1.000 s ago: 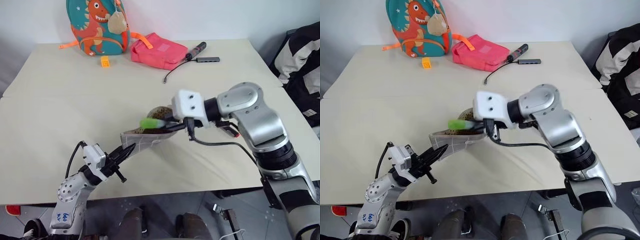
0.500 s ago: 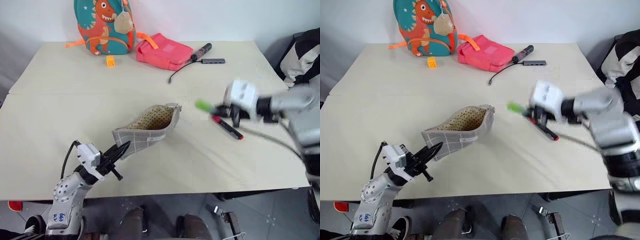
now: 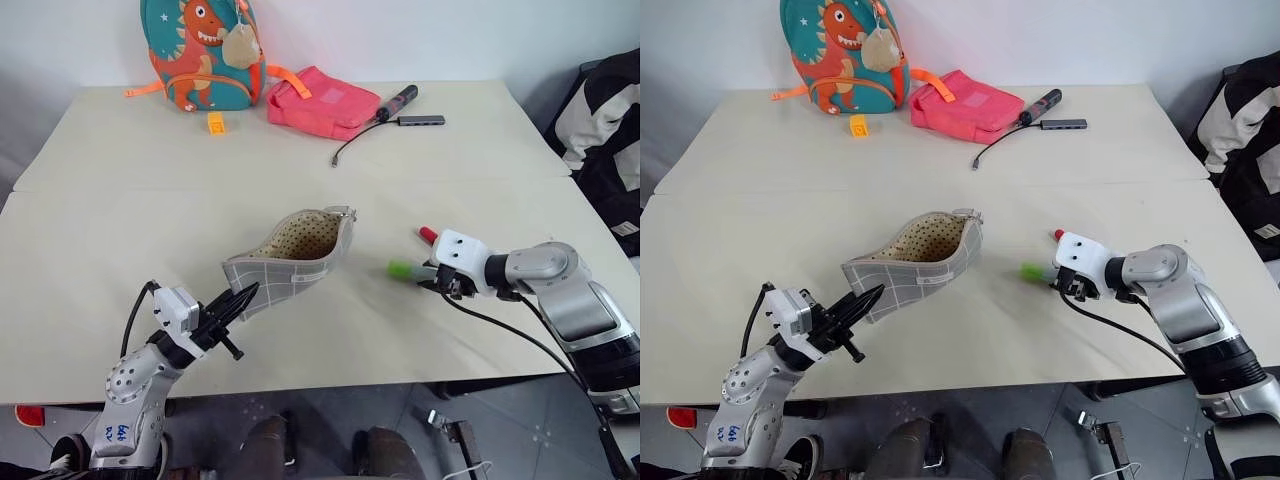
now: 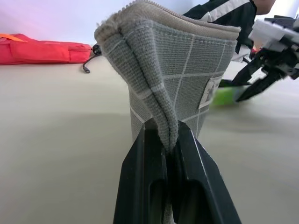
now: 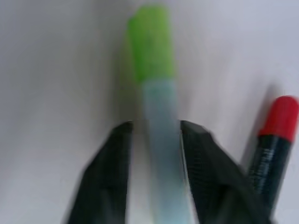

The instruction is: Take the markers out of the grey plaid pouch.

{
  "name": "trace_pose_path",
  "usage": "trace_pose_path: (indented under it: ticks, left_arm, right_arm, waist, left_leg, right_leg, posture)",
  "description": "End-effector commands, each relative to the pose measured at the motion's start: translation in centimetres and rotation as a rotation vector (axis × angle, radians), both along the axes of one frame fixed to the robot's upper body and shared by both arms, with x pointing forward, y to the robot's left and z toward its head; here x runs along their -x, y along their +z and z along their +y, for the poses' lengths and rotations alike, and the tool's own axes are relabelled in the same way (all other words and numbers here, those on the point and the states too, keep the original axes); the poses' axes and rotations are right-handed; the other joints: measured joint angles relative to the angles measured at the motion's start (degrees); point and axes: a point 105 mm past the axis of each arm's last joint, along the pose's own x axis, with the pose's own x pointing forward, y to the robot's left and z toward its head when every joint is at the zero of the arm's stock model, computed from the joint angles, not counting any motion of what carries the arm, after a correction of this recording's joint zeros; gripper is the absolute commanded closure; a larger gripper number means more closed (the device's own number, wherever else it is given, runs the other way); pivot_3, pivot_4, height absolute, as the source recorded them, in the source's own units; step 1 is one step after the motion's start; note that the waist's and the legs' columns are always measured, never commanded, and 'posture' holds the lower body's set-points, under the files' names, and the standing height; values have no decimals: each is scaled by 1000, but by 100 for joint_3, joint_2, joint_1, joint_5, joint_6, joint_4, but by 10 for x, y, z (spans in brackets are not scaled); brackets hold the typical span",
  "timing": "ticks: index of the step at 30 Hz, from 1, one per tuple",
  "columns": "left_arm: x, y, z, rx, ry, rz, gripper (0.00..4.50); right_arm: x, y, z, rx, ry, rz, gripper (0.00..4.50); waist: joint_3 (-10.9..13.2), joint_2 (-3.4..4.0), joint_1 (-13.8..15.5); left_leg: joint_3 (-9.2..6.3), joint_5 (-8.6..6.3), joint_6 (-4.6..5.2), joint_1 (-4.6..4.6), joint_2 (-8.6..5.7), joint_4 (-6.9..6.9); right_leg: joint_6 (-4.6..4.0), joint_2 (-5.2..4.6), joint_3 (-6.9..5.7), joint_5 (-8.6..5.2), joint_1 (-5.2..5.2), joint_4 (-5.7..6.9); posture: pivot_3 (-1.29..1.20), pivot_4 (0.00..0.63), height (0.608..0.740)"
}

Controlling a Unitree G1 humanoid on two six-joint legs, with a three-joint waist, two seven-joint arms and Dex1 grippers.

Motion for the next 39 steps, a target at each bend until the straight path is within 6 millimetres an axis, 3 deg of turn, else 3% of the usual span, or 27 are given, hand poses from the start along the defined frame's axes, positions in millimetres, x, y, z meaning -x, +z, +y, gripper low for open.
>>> trace_pose_path:
  ticks: [1,5,8,10,14,18,21,25,33,39]
  left_arm:
    - [1,6,3,0,8,-17,4500]
    - [-1,7,8,18,36,-7,4500]
    - [-11,11,26,109,116,61,4500]
    - [-14,7,31,120,122,118,4500]
    - [-25,3,52,230,197,239,4500]
    - [-32,3,58,381,179,391,4500]
    - [-31,13,59,429,143,392,3805]
    - [-32,19,63,389,157,353,2572]
    - [-13,16,79,104,225,301,200]
    - [19,14,102,-91,288,225,54]
  right_arm:
    - [2,14,9,-52,37,-34,1468]
    - [7,42,28,-223,88,-49,1468]
    - [13,73,50,-398,154,-104,1468]
    - [13,84,57,-472,162,-140,1468]
    - [17,84,69,-542,170,-182,1468]
    - [27,59,82,-538,184,-197,1468]
    - [33,57,90,-594,190,-184,1441]
    - [32,49,87,-545,182,-177,1441]
    - [29,47,82,-518,185,-169,1441]
    - [27,56,56,-569,110,-178,1441]
  waist:
    - [0,0,5]
    - [1,1,2]
    - [1,1,1]
    - [1,1,3]
    - [1,0,35]
    - [1,-1,31]
    - [1,0,0]
    - [1,-1,0]
    - [1,-1,1]
    - [1,-1,0]
  left_leg:
    - [0,0,0,0,0,0]
    - [1,0,0,-2,0,-1]
    - [-1,0,1,-2,0,0]
    - [-10,-1,2,-1,1,1]
    - [-21,-2,2,-3,-3,0]
    - [-22,-1,2,-8,-7,0]
    - [-19,2,0,-7,-8,0]
    - [-5,4,-1,1,-8,0]
    - [-1,1,-7,-1,-7,-10]
    - [12,-23,-43,0,-5,-20]
  right_leg:
    - [0,0,0,0,-1,0]
    - [0,1,-4,0,-1,0]
    - [0,1,-4,0,-1,1]
    - [0,0,2,0,1,3]
    - [0,-2,16,0,3,4]
    - [0,-1,15,0,3,8]
    - [0,3,14,0,0,13]
    - [0,15,4,0,-2,14]
    - [0,8,22,0,-9,6]
    - [-1,4,59,-1,-14,-6]
  posture:
    - [0,150,740]
    - [0,150,740]
    - [0,150,740]
    - [0,150,740]
    - [0,150,740]
    - [0,150,740]
    - [0,150,740]
    - [0,150,740]
    - [0,150,740]
    - [0,150,740]
